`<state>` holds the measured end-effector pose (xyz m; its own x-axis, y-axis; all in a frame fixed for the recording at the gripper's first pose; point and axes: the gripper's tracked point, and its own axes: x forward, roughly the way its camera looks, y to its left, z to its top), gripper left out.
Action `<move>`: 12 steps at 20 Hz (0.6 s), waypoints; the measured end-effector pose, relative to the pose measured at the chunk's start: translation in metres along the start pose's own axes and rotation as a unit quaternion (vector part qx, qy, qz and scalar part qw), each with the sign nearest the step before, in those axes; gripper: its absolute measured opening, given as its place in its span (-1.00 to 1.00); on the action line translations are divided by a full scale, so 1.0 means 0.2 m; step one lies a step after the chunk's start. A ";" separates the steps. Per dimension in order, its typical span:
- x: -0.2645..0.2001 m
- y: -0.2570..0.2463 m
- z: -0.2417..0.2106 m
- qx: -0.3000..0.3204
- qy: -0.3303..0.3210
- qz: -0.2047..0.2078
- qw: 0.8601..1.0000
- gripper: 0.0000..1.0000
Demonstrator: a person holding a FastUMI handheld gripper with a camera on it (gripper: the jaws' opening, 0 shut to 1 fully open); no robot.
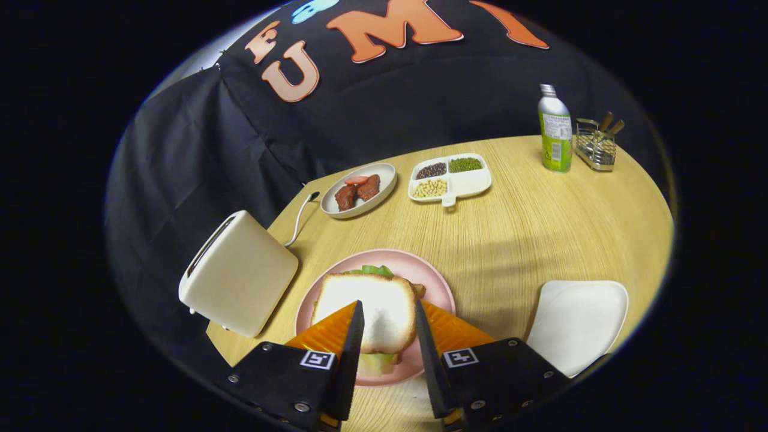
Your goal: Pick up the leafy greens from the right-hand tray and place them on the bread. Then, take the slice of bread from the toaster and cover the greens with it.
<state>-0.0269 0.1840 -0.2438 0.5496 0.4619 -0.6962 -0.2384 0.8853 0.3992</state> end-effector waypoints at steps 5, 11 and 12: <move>-0.15 -0.05 0.27 -0.058 -0.105 -0.051 0.991 0.37; -0.39 -0.05 0.54 -0.114 -0.226 -0.097 0.963 0.52; -0.41 -0.04 0.58 -0.120 -0.243 -0.098 0.958 0.55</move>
<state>0.0219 0.1323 -0.1208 0.8964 0.2571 -0.3609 -0.2371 0.9664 0.0996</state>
